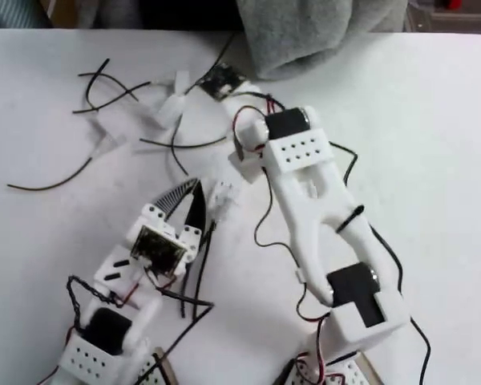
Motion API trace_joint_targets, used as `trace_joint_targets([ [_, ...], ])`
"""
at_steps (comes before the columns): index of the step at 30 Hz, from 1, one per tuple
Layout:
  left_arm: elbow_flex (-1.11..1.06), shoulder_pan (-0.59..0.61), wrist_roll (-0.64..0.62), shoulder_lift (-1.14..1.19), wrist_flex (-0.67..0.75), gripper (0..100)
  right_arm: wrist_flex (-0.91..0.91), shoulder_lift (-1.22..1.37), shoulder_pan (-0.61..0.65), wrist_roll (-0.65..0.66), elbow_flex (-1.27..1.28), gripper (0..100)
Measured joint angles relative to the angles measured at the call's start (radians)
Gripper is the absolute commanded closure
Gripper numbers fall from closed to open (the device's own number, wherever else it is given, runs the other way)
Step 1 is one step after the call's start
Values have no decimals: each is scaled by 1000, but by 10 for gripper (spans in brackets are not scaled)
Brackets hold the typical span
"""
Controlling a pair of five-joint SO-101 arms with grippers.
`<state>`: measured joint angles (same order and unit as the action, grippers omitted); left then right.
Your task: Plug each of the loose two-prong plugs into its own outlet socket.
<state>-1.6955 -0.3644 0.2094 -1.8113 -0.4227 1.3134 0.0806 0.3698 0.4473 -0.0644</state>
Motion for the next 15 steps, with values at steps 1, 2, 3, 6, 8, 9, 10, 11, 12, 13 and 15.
trace_joint_targets([
  [1,0,0,0,0,-5,977,0,-14,-12,0,0,979],
  [2,0,0,0,0,-14,977,0,-34,-26,0,0,979],
  [3,0,0,0,0,-21,976,0,-55,-37,0,0,979],
  [6,0,12,0,0,-32,976,8,-103,-68,0,0,979],
  [8,0,49,0,0,-35,976,46,-114,-103,0,0,979],
  [9,0,64,0,0,-38,976,71,-114,-121,0,0,979],
  [10,0,75,-3,0,-48,976,94,-114,-141,0,0,979],
  [11,0,83,-11,0,-58,976,112,-109,-161,0,6,979],
  [12,0,86,-15,0,-74,976,123,-100,-186,0,20,979],
  [13,2,87,-17,0,-92,976,126,-83,-209,0,35,979],
  [15,12,91,-17,0,-124,974,126,-43,-252,0,78,979],
])
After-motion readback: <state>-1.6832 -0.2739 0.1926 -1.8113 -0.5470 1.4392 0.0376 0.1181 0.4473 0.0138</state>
